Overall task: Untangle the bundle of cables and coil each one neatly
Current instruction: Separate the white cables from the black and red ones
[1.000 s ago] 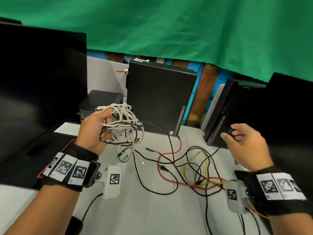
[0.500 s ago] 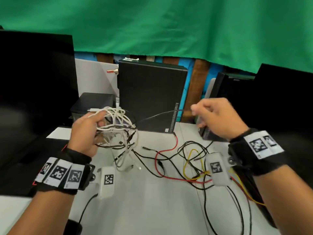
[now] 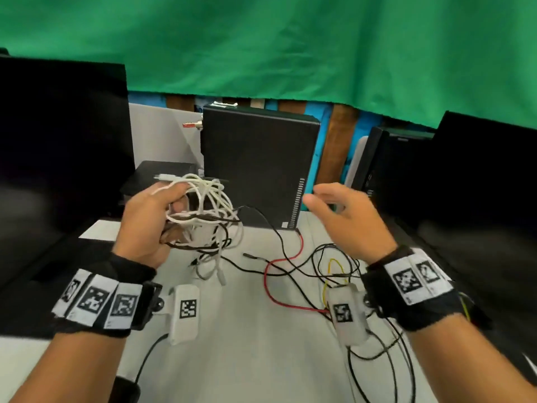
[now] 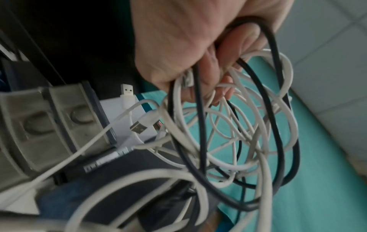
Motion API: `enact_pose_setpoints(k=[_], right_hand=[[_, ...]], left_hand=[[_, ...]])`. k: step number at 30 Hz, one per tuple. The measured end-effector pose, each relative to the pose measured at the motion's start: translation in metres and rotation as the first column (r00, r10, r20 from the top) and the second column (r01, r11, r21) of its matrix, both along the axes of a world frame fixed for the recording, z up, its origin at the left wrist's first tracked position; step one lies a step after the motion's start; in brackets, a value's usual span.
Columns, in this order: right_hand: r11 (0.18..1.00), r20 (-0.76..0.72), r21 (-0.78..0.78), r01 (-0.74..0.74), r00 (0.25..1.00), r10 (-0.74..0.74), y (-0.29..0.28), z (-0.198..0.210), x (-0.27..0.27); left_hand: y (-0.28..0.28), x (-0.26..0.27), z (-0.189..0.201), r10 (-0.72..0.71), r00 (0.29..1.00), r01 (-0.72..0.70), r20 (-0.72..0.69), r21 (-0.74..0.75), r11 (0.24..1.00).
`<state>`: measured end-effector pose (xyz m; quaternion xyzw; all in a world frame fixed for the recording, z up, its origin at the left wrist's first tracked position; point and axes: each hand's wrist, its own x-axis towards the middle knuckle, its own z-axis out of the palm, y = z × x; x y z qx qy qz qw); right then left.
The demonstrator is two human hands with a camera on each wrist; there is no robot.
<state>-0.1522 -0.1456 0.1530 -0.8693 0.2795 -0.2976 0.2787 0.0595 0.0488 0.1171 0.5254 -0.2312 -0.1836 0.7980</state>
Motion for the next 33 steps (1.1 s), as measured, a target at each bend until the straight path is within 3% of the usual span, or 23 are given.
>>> enact_pose_setpoints(k=[3,5,7,10,12,14,15,17,19,21,23,26,30,33], right_hand=[[0.938,-0.12,0.294,-0.183,0.967,0.226,0.043,-0.016,0.034],[0.919,-0.162,0.327,-0.22,0.945,0.284,0.046,-0.021,0.039],[0.9,-0.07,0.318,-0.297,0.94,0.335,0.037,-0.018,0.031],[0.966,0.251,0.171,-0.196,0.956,0.149,0.01,-0.001,0.008],[0.978,0.543,0.191,-0.081,0.839,-0.036,-0.015,0.017,-0.01],[0.969,0.66,0.247,0.013,0.729,-0.179,-0.04,0.03,-0.03],[0.961,0.651,0.268,0.073,0.721,-0.236,-0.054,0.032,-0.038],[0.939,0.516,0.288,0.186,0.796,-0.316,-0.076,0.022,-0.048],[0.913,0.25,0.202,0.354,0.883,-0.397,-0.092,-0.003,-0.053],[0.881,-0.012,0.018,0.474,0.881,-0.473,-0.09,-0.027,-0.053],[0.924,-0.038,-0.047,0.38,0.924,-0.381,-0.07,-0.036,-0.042],[0.998,0.114,-0.003,0.069,0.991,-0.068,-0.022,-0.027,-0.018],[0.98,0.226,-0.066,-0.187,0.954,0.197,0.033,-0.008,-0.001],[0.972,0.277,-0.021,-0.234,0.933,0.231,0.045,-0.007,0.003]], left_hand=[[-0.012,-0.021,-0.002,-0.041,0.999,0.041,0.024,0.0,0.999],[-0.014,-0.026,-0.002,-0.055,0.998,0.054,0.028,0.017,0.998],[-0.012,-0.025,0.0,-0.054,0.998,0.053,0.022,0.035,0.998],[-0.008,-0.02,-0.001,-0.034,0.999,0.033,0.016,0.066,0.997],[-0.007,-0.015,-0.005,0.013,1.0,-0.013,-0.004,0.097,0.995],[-0.007,-0.013,-0.009,0.037,0.999,-0.033,-0.029,0.111,0.993],[-0.007,-0.012,-0.009,0.026,0.999,-0.022,-0.045,0.103,0.994],[-0.007,-0.012,-0.008,-0.026,0.996,0.032,-0.09,0.06,0.998],[-0.007,-0.014,-0.006,-0.086,0.988,0.089,-0.132,0.019,0.996],[-0.008,-0.018,-0.005,-0.143,0.981,0.144,-0.128,0.0,0.99],[-0.01,-0.025,-0.004,-0.188,0.977,0.19,-0.096,0.006,0.982],[-0.015,-0.039,-0.002,-0.235,0.97,0.238,-0.066,0.038,0.971],[-0.022,-0.049,-0.003,-0.274,0.959,0.276,-0.067,0.029,0.961],[-0.02,-0.051,-0.005,-0.356,0.931,0.351,-0.079,-0.072,0.934]])
